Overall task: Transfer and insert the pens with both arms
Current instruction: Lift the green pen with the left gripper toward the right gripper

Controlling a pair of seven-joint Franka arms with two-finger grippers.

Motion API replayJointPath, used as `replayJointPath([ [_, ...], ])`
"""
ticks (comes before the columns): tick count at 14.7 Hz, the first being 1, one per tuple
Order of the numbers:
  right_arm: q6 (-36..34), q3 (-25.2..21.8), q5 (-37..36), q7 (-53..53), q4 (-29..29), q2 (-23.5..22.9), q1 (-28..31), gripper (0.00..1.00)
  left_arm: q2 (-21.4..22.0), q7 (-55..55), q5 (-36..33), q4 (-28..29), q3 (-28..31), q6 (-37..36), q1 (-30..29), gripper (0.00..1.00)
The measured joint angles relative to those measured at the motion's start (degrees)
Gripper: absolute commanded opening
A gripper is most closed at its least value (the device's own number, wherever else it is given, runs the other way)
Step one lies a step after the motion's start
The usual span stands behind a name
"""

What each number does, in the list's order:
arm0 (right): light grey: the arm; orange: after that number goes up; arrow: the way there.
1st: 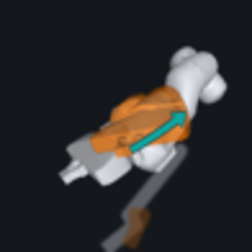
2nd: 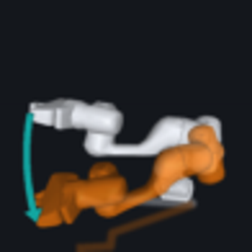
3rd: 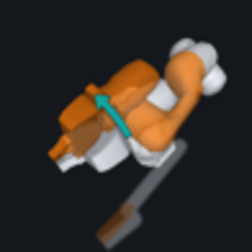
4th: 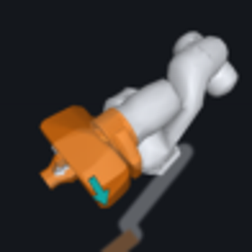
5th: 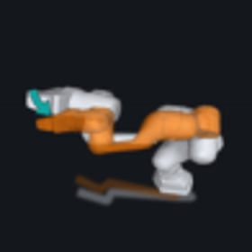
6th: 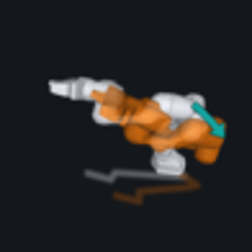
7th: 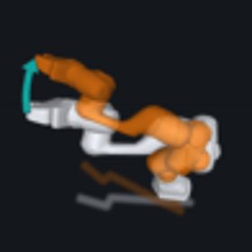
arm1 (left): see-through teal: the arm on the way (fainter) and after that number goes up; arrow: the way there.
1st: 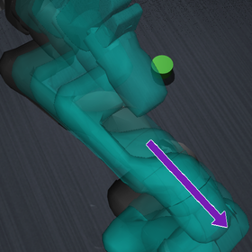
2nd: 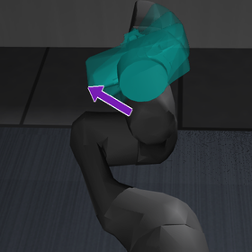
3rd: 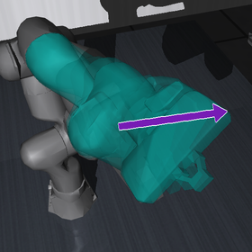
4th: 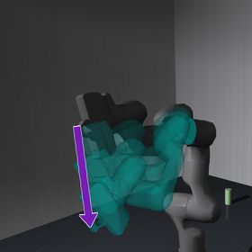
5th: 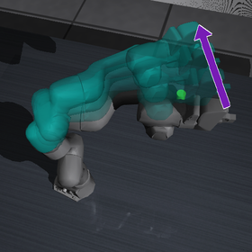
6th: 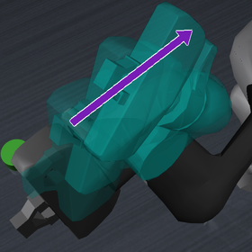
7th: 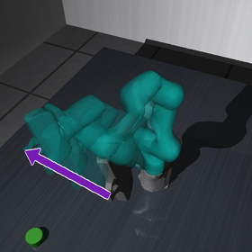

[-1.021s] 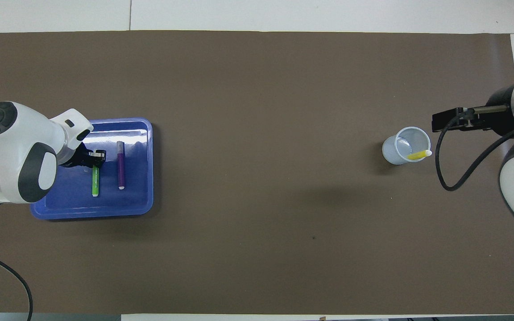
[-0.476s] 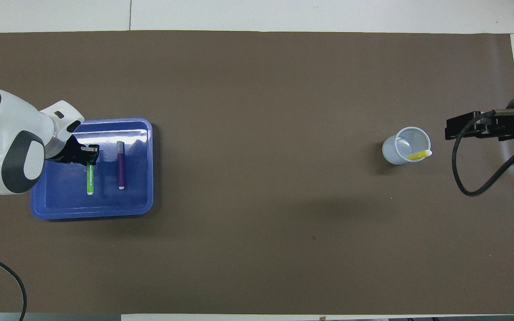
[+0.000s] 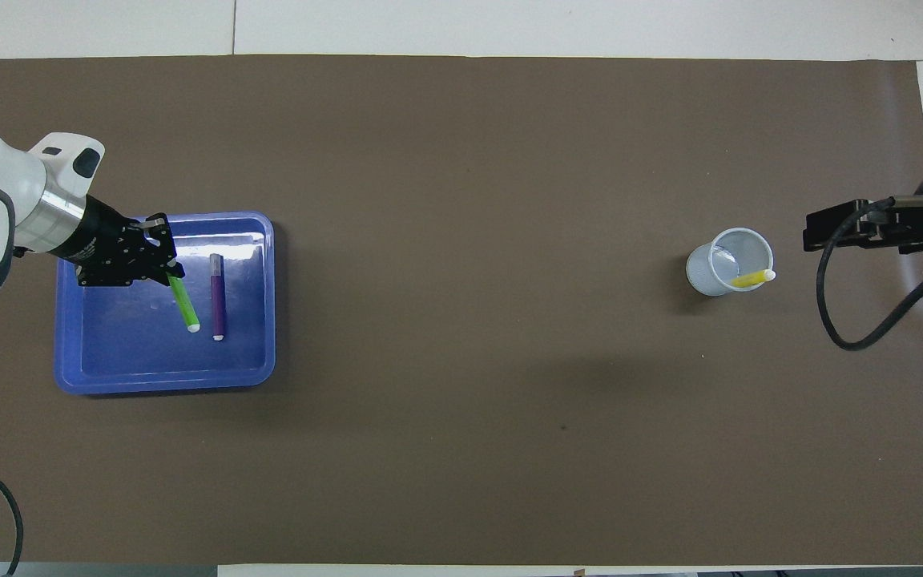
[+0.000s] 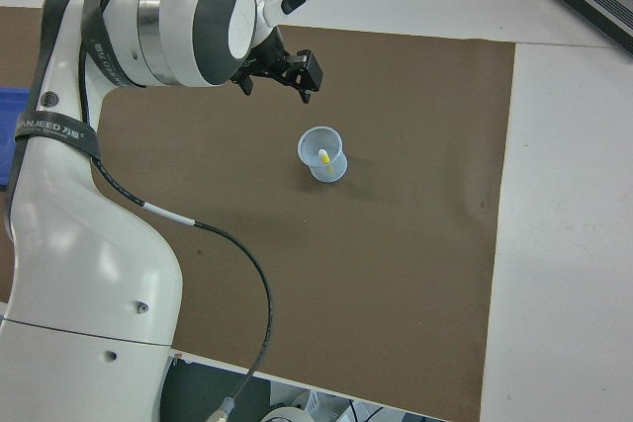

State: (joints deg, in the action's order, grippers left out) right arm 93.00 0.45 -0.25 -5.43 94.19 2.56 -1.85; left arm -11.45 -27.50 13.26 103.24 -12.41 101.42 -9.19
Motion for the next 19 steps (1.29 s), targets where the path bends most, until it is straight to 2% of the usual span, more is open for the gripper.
replayJointPath([
  [3, 0.7, 0.2, 3.4, 0.0, 0.0, 0.0, -0.1, 1.0, 0.3, -14.2, 9.2, -3.1, -0.5, -5.1, 0.5, 0.0],
  [6, 3.6, 0.7, 11.3, -1.4, 0.0, -0.2, -0.3, 1.0, 0.6, -28.1, 19.2, -3.7, -2.7, -7.7, 0.6, 0.0],
  [9, 6.0, 3.1, 18.1, -8.3, 0.0, -0.2, -0.4, 1.0, 0.6, -37.2, 28.2, -3.4, -5.8, -9.4, 0.9, 0.0],
  [12, 10.2, 7.0, 25.1, -16.8, 0.0, -0.3, -0.9, 1.0, 1.3, -42.5, 38.1, -1.2, -6.4, -9.6, 1.3, 0.0],
  [14, 13.3, 9.5, 28.2, -20.3, 0.1, -0.7, -0.9, 1.0, 2.3, -46.5, 42.3, 0.7, -6.5, -8.1, 2.5, 0.0],
  [19, 19.9, 16.0, 28.8, -27.9, 0.8, -1.5, -1.1, 1.0, 4.6, -54.9, 48.5, 3.0, -6.7, 3.4, 8.7, 0.0],
])
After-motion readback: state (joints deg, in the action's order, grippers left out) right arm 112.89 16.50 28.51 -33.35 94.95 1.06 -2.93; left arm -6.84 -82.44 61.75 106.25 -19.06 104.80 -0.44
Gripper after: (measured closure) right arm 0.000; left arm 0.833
